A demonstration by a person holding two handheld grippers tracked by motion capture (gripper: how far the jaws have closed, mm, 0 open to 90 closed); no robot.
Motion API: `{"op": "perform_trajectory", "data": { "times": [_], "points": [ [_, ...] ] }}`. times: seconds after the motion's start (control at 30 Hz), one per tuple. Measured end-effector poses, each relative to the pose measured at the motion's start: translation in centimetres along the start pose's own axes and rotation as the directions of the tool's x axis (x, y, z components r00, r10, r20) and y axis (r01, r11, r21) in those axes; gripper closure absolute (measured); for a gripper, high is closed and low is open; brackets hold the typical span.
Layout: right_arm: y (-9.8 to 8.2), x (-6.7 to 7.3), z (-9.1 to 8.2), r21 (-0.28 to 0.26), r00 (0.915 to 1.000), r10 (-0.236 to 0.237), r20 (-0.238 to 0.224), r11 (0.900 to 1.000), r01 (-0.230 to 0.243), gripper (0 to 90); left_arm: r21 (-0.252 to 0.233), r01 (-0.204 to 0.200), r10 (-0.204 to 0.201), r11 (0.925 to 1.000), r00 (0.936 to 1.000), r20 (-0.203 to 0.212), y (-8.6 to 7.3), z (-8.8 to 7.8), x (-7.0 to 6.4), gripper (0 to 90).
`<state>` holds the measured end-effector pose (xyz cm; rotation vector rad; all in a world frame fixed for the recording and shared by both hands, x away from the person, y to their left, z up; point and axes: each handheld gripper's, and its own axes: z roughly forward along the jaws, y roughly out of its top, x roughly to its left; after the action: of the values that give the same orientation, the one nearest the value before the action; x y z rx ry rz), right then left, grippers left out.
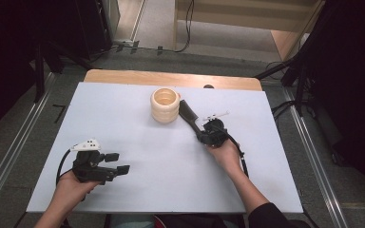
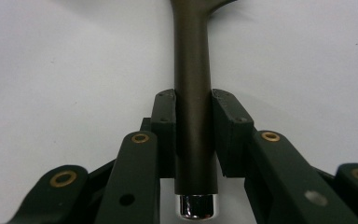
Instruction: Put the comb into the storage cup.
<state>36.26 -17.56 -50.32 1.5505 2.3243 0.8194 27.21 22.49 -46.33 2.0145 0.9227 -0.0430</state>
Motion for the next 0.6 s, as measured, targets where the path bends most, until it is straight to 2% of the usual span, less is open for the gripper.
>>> {"op": "perform_trajectory", "data": {
  "times": [0.07,0.37,0.5,0.6],
  "points": [
    [0.0,0.0,0.0,0.002,1.0,-0.007,0.004,1.0,0.007,70.3,0.0,0.005,-0.005,1.0,1.0,0.001,0.0,0.0,0.1,25.4],
    [0.0,-0.5,-0.3,-0.004,0.9991,0.038,-0.018,0.999,-0.038,70.5,0.002,0.01,-0.01,1.0,1.0,0.001,0.2,0.2,0.1,25.4],
    [0.0,-1.1,-0.8,-0.021,0.9959,0.081,-0.041,0.996,-0.082,70.4,0.004,0.019,-0.019,0.9998,0.9998,0.005,0.3,0.4,0.1,25.4],
    [0.0,-1.4,-1.4,-0.041,0.9945,0.095,-0.044,0.994,-0.097,70.4,0.002,0.026,-0.026,0.9997,0.9996,0.007,0.5,0.5,0.1,25.4]
  ]
}}
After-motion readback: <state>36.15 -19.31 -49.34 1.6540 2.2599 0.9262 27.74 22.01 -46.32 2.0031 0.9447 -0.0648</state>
